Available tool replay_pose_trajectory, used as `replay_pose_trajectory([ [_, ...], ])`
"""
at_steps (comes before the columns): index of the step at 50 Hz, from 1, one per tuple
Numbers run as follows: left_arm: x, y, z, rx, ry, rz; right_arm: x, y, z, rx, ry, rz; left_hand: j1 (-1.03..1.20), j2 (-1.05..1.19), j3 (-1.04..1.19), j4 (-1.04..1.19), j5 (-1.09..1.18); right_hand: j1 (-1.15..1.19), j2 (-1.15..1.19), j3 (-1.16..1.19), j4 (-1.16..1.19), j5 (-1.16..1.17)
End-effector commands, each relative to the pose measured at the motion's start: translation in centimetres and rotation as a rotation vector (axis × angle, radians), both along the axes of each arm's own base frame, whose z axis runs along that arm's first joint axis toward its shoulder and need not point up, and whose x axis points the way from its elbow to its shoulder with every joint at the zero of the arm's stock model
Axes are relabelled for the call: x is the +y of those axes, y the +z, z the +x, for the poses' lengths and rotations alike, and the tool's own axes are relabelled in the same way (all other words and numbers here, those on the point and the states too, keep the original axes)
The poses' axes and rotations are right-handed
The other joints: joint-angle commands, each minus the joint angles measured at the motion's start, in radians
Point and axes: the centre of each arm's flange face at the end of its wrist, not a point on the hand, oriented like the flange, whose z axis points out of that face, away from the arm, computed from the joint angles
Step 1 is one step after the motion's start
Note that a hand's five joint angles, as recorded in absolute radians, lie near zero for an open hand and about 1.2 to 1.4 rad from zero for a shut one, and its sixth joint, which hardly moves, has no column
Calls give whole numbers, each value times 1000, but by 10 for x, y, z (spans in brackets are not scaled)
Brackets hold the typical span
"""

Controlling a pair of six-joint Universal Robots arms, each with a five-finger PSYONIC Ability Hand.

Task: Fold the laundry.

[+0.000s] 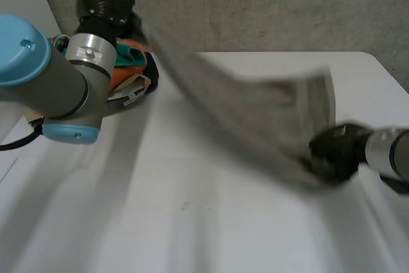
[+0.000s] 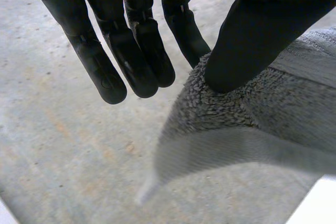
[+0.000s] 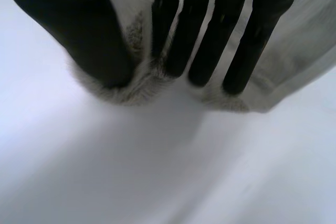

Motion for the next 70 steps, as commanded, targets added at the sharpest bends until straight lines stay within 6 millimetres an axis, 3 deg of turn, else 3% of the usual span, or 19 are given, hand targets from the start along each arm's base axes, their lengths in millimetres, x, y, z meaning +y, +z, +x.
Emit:
replay_pose_trajectory([
  [1, 19, 3, -8, -25, -62, 16, -18, 28, 4, -5, 24, -193, 257, 198, 203, 195, 255, -606, -595, -611, -614, -607],
  [4, 24, 4, -10, -36, -84, 26, -39, 61, 8, -155, -69, -334, 257, 198, 203, 195, 255, -606, -595, -611, -614, -607],
  [10, 31, 12, -11, -39, -101, 21, -62, 84, 18, -291, -91, -466, 257, 198, 203, 195, 255, -606, -595, -611, -614, -607],
  [14, 41, 22, -13, -30, -116, 3, -84, 69, 33, -333, -29, -502, 257, 198, 203, 195, 255, -606, -595, -611, -614, -607],
  [22, 73, 65, -10, 11, -150, -76, -99, 16, 83, -441, 191, -436, 257, 198, 203, 195, 255, -606, -595, -611, -614, -607],
  [27, 98, 96, -6, 41, -188, -153, -99, -26, 121, -484, 255, -356, 257, 198, 203, 195, 255, -606, -595, -611, -614, -607],
  [33, 116, 112, -2, 56, -208, -187, -100, -69, 146, -503, 274, -282, 257, 198, 203, 195, 255, -606, -595, -611, -614, -607],
  [37, 121, 117, 3, 63, -204, -197, -99, -86, 152, -496, 277, -262, 257, 198, 203, 195, 255, -399, -389, -404, -408, -400],
  [39, 121, 118, 5, 62, -197, -200, -99, -84, 152, -496, 277, -260, 257, 198, 203, 195, 255, -122, -111, -127, -130, -123],
  [41, 120, 117, 6, 61, -194, -198, -101, -77, 152, -497, 271, -281, 257, 198, 203, 195, 255, 490, 501, 485, 482, 489],
  [42, 119, 117, 7, 59, -189, -198, -105, -61, 152, -502, 254, -332, 257, 198, 203, 195, 255, 615, 625, 610, 606, 613],
  [45, 114, 116, 10, 52, -174, -192, -115, -22, 141, -495, 178, -460, 257, 198, 203, 195, 255, 616, 626, 611, 608, 615],
  [46, 107, 114, 15, 45, -152, -182, -123, 13, 129, -493, 107, -576, 257, 198, 203, 195, 255, 616, 626, 611, 608, 615],
  [49, 92, 108, 26, 27, -105, -153, -131, 61, 101, -492, 5, -723, 257, 198, 203, 195, 255, 616, 626, 611, 608, 615],
  [50, 82, 102, 33, 13, -72, -127, -130, 84, 82, -488, -24, -768, 257, 198, 203, 195, 255, 616, 626, 611, 608, 615],
  [55, 56, 75, 49, -36, -1, -15, -109, 141, 39, -469, 8, -847, 257, 198, 203, 195, 255, 616, 626, 611, 608, 615],
  [61, 46, 38, 54, -104, 19, 153, -81, 154, 8, -352, 3, -782, 257, 198, 203, 195, 255, 616, 626, 611, 608, 615],
  [66, 48, -13, 49, -192, -25, 364, -52, 134, 1, -147, 66, -634, 257, 198, 203, 195, 255, 616, 626, 611, 608, 615],
  [70, 46, -47, 42, -247, -76, 496, -45, 112, 2, -79, 99, -547, 257, 198, 203, 195, 255, 616, 626, 611, 608, 615],
])
